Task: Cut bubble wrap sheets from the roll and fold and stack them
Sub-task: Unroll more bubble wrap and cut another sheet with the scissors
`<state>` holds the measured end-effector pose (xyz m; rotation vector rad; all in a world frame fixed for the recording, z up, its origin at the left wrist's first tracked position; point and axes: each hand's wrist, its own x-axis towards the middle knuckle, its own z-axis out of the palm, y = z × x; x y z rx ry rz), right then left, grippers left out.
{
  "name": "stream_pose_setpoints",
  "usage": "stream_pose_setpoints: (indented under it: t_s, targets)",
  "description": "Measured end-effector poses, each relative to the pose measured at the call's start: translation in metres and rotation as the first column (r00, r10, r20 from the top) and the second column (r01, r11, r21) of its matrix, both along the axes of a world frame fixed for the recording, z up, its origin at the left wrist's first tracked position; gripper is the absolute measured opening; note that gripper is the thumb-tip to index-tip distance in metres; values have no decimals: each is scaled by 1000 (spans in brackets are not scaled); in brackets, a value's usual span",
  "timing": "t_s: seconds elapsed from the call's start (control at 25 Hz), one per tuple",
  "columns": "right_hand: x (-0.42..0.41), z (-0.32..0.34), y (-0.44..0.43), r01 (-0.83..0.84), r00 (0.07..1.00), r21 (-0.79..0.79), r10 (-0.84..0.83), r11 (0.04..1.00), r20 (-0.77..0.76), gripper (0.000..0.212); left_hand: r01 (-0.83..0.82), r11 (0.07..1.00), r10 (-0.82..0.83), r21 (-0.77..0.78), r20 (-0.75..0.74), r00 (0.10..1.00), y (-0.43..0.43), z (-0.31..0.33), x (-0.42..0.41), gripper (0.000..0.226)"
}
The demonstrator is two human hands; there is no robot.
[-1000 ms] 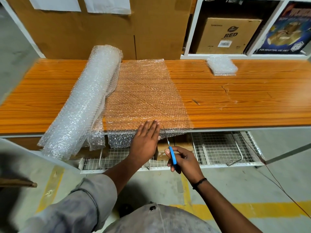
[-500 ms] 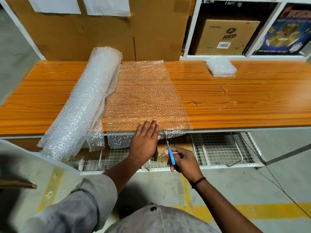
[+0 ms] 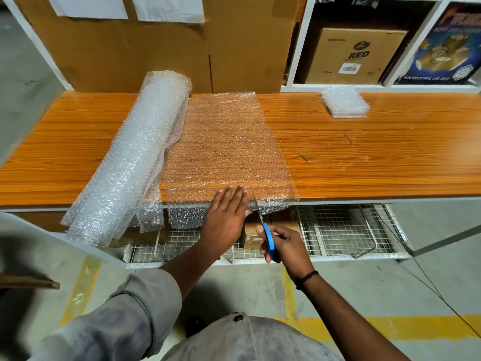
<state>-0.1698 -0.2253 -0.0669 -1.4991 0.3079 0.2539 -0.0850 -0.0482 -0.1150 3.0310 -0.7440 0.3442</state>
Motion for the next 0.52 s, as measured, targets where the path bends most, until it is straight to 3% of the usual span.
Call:
stream_pose_setpoints:
  t_s: [0.52]
  targets:
    - [20, 4, 7, 17, 999, -49, -15, 999, 49, 22, 41, 999, -39, -34, 63, 997, 6, -6, 2, 59]
